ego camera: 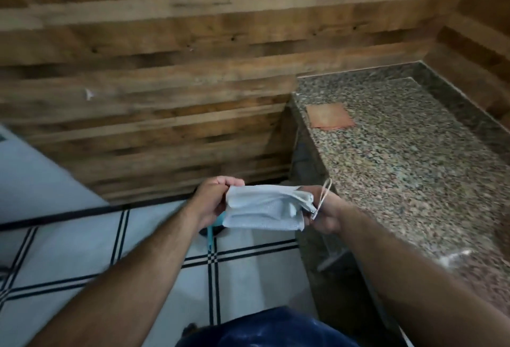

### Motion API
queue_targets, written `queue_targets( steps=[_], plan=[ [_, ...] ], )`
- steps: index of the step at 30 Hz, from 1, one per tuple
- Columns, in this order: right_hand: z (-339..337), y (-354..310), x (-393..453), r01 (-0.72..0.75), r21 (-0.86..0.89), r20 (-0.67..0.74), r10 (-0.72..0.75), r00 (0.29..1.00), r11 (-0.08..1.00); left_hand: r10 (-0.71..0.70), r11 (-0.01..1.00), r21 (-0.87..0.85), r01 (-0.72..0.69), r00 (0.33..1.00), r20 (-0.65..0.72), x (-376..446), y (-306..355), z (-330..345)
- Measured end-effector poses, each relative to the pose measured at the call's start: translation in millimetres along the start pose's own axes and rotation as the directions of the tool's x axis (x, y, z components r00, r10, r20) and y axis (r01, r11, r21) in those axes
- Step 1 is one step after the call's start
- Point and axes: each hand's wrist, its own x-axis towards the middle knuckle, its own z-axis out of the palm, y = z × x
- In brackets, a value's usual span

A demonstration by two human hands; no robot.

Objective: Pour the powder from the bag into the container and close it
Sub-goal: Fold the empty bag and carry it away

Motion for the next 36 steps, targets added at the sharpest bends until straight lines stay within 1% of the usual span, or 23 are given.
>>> queue_targets(
  steps=[2,4,5,7,9,10,12,14,16,17,20,22,25,27,29,31,34,36],
  plan=[
    [26.6,6.6,16.9,-0.015,0.021,-0.032,0.016,0.999,1.000,-0.038,0.985,-0.168,0.041,0.999,0.022,-4.8,-8.5,-30.9],
    [55.7,17.4,38.5,-0.023,0.058,-0.053,0.026,0.998,0.998,-0.134,0.926,-0.360,0.114,0.990,-0.032,-10.8,-13.8,-62.6],
    [69.8,24.2,50.0,-0.024,0.062,-0.083,0.029,0.996,0.998,-0.185,0.900,-0.410,0.149,0.982,-0.050,-14.5,-16.2,-77.9],
    [97.5,41.3,77.6,-0.010,0.045,-0.154,0.017,0.988,0.999,-0.250,0.889,-0.405,0.212,0.967,-0.044,-25.0,-17.6,-104.7],
    [127.1,62.9,106.8,0.008,0.033,-0.205,-0.001,0.979,0.999,-0.261,0.903,-0.359,0.235,0.965,-0.025,-38.0,-14.1,-128.4],
    [133.5,73.5,122.3,0.027,0.058,-0.224,-0.013,0.974,0.998,-0.264,0.914,-0.324,0.245,0.965,-0.014,-43.6,-11.1,-132.4],
    [167.8,92.2,146.0,0.036,0.114,-0.240,-0.008,0.971,0.993,-0.268,0.936,-0.242,0.256,0.963,-0.018,-48.4,-5.2,-154.1],
    [207.9,99.7,154.3,0.086,0.143,-0.301,-0.039,0.953,0.986,-0.284,0.946,-0.172,0.274,0.958,-0.035,-44.3,0.2,-171.7],
    [240.9,101.9,161.4,0.093,0.123,-0.351,-0.045,0.935,0.988,-0.294,0.952,-0.119,0.283,0.952,-0.087,-32.0,2.8,-187.1],
    [252.3,102.4,167.8,0.091,0.108,-0.363,-0.046,0.931,0.990,-0.296,0.953,-0.111,0.283,0.945,-0.137,-23.1,2.7,-194.3],
    [273.2,105.8,188.8,0.053,0.059,-0.353,-0.029,0.935,0.997,-0.293,0.955,-0.138,0.264,0.913,-0.283,4.9,-3.7,-212.9],
    [278.7,106.2,203.6,0.017,0.022,-0.370,-0.008,0.929,1.000,-0.294,0.953,-0.174,0.249,0.898,-0.328,26.8,-13.2,-222.0],
    [271.0,108.0,239.3,-0.037,0.041,-0.381,0.050,0.923,0.998,-0.311,0.945,-0.221,0.240,0.872,-0.379,62.7,-32.6,-233.7],
    [259.6,112.2,269.9,-0.095,0.008,-0.347,0.092,0.933,0.995,-0.316,0.944,-0.231,0.236,0.848,-0.426,85.4,-47.8,-238.0],
    [245.2,119.8,306.1,-0.163,-0.009,-0.322,0.152,0.934,0.987,-0.328,0.943,-0.216,0.252,0.806,-0.492,108.7,-62.0,-241.5],
    [226.9,131.9,345.4,-0.260,0.010,-0.326,0.249,0.912,0.966,-0.340,0.940,-0.179,0.290,0.779,-0.527,137.7,-74.5,-248.3],
    [191.9,162.8,403.4,-0.359,0.033,-0.327,0.350,0.878,0.933,-0.342,0.934,-0.127,0.335,0.729,-0.592,189.6,-109.1,-271.0],
    [169.0,185.7,436.5,-0.441,-0.014,-0.388,0.402,0.829,0.897,-0.340,0.926,-0.096,0.365,0.696,-0.632,219.9,-136.4,-289.2]
  ],
)
